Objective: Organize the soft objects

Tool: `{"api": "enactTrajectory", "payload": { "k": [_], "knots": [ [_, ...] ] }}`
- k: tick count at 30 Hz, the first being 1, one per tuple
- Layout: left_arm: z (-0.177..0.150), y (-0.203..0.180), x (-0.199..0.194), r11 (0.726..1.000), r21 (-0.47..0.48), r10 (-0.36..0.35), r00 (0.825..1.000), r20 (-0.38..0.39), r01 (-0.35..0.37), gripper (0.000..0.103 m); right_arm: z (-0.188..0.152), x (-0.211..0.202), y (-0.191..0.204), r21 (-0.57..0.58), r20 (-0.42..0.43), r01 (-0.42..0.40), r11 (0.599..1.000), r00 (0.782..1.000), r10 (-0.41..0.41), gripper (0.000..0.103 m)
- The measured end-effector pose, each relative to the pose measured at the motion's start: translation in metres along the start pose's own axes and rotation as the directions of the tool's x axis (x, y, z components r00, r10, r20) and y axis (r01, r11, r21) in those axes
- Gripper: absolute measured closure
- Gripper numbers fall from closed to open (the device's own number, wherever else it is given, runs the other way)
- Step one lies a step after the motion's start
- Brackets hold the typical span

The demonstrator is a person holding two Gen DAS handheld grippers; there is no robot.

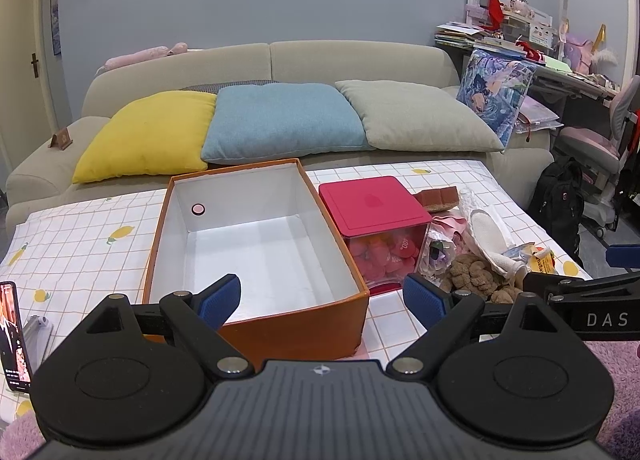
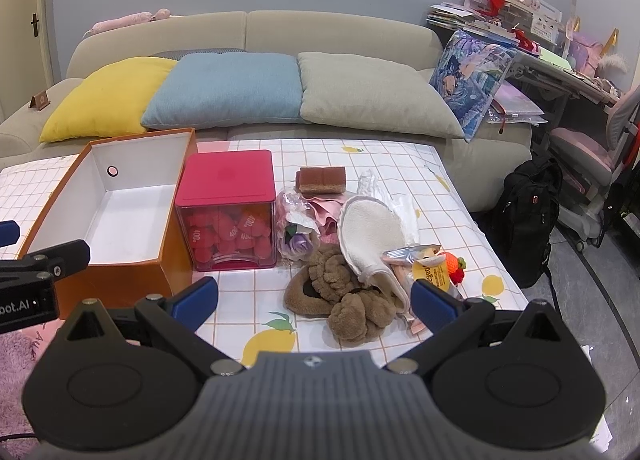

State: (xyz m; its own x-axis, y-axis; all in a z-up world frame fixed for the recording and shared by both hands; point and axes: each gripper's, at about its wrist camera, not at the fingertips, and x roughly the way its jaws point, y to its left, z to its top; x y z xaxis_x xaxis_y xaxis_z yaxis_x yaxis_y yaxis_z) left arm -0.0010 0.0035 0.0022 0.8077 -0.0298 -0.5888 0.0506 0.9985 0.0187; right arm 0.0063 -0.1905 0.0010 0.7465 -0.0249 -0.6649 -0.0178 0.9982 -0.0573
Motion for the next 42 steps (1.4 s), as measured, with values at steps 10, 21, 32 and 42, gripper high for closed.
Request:
{"api": "enactTrajectory", "payload": {
  "k": [10,21,32,42],
  "knots": [
    [-0.0002,0.0000,-0.0001,1.000,-0.001,-0.001,1.000,0.000,0.001,0.000,0.0005,-0.0004,0.0011,-0.003,0.001,0.001,1.000,1.000,-0.001,0.003],
    [0.0001,0.0009,-0.0002,1.000,-0.003,-0.001,1.000,0.000,0.001,0.000,0.0014,0.0000,0.0027,-0.007,-0.005,0.002,1.000,1.000,-0.002,0.003],
    [0.0003,0.0019,-0.0002,1.000,-0.004,-0.003,1.000,-0.002,0.003,0.000,0.0002,-0.0001,0.0019,-0.009,-0.010,0.003,1.000,1.000,-0.003,0.003],
    [0.0002,0.0020,0.0003,1.000,-0.006,-0.003,1.000,-0.003,0.003,0.000,-0.0002,0.0010,0.0009,-0.008,-0.019,0.003,1.000,1.000,-0.003,0.003]
  ]
}}
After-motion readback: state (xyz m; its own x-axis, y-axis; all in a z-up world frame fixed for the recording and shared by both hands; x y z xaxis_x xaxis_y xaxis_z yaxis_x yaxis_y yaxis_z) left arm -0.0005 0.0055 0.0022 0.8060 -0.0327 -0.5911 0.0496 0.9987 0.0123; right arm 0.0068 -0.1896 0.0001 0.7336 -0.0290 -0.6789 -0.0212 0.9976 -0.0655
